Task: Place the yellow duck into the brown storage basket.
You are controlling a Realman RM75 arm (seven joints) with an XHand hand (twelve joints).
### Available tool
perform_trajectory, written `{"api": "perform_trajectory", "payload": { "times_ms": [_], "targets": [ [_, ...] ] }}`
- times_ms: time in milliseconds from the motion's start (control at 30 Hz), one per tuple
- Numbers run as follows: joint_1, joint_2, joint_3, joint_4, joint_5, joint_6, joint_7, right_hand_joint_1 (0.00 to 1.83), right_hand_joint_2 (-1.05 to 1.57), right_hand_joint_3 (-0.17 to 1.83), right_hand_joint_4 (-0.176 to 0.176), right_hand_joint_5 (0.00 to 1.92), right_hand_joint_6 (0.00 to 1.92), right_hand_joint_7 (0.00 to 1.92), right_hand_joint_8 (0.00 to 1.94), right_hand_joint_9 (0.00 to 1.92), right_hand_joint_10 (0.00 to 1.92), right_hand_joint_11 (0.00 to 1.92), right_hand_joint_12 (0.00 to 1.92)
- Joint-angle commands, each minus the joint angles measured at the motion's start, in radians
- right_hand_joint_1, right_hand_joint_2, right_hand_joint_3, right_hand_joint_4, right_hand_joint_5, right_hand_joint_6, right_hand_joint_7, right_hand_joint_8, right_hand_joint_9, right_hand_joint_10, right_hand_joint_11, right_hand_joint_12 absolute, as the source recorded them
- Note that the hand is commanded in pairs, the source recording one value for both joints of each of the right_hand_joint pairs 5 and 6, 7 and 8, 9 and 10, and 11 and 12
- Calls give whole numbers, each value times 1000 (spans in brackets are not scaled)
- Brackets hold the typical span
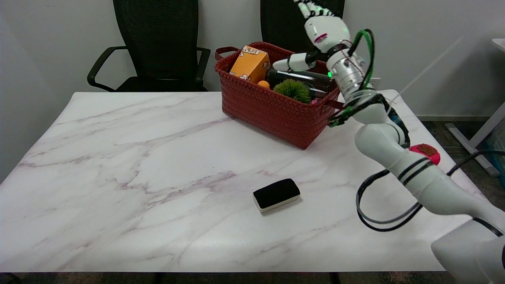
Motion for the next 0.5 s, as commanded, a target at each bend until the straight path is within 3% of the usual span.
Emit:
{"api": "perform_trajectory", "payload": {
  "times_ms": [33, 267, 500],
  "targets": [
    [-410, 29, 159, 417, 141, 402, -375, 774, 679, -175, 0, 34, 34, 47, 47, 156, 156, 316, 316],
    [-515, 7, 150, 484, 42, 528, -416, 880, 605, -175, 0, 56, 56, 88, 88, 194, 194, 361, 361],
    [-541, 1, 28, 501, 1, 694, -476, 974, 656, -175, 0, 70, 70, 112, 112, 216, 216, 375, 375]
  ]
}}
